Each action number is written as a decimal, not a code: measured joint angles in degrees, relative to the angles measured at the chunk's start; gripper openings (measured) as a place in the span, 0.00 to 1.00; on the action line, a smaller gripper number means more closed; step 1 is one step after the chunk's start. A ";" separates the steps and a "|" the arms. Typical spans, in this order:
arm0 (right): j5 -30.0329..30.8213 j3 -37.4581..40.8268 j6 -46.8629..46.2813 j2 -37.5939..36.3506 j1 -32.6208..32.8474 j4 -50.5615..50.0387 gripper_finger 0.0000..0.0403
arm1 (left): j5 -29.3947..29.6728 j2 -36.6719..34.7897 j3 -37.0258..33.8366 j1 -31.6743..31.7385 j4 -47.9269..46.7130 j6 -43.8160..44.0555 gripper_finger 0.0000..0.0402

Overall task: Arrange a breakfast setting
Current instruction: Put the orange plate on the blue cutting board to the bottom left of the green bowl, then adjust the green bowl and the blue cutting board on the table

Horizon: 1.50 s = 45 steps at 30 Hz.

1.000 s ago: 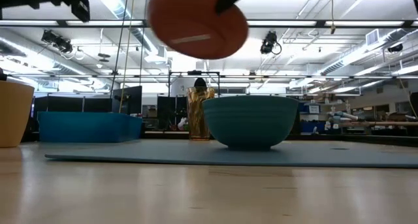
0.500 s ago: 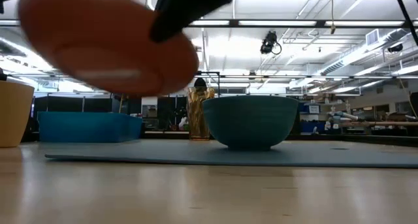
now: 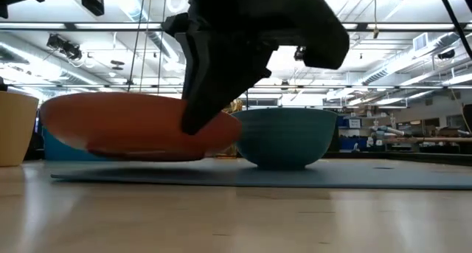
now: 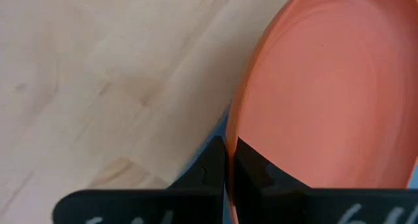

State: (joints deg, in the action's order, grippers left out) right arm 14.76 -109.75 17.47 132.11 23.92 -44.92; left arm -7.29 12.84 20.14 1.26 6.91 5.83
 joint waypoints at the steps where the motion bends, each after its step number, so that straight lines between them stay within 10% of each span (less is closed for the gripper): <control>1: -0.19 0.00 -0.22 0.00 -0.09 -0.45 0.04 | 0.00 0.23 0.00 0.00 0.05 0.00 0.06; 18: -2.61 0.00 -0.93 0.00 -0.80 -3.14 0.06 | -0.11 4.93 0.00 0.00 2.59 1.00 0.06; 28: -4.59 0.02 -2.80 -0.56 -0.61 -2.31 0.28 | -0.11 5.21 0.00 0.00 2.46 0.94 0.06; 38: -3.75 0.77 -23.25 -12.50 -0.39 -24.39 0.39 | -0.10 9.03 0.02 0.00 2.13 0.90 0.06; 45: -4.66 16.50 -45.96 -23.26 -0.28 -29.69 0.39 | -0.07 13.95 0.02 -0.41 2.17 2.82 0.06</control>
State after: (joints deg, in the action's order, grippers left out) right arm 10.10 -93.25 -28.49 108.86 23.64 -74.60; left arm -7.36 26.79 20.16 0.85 9.08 8.64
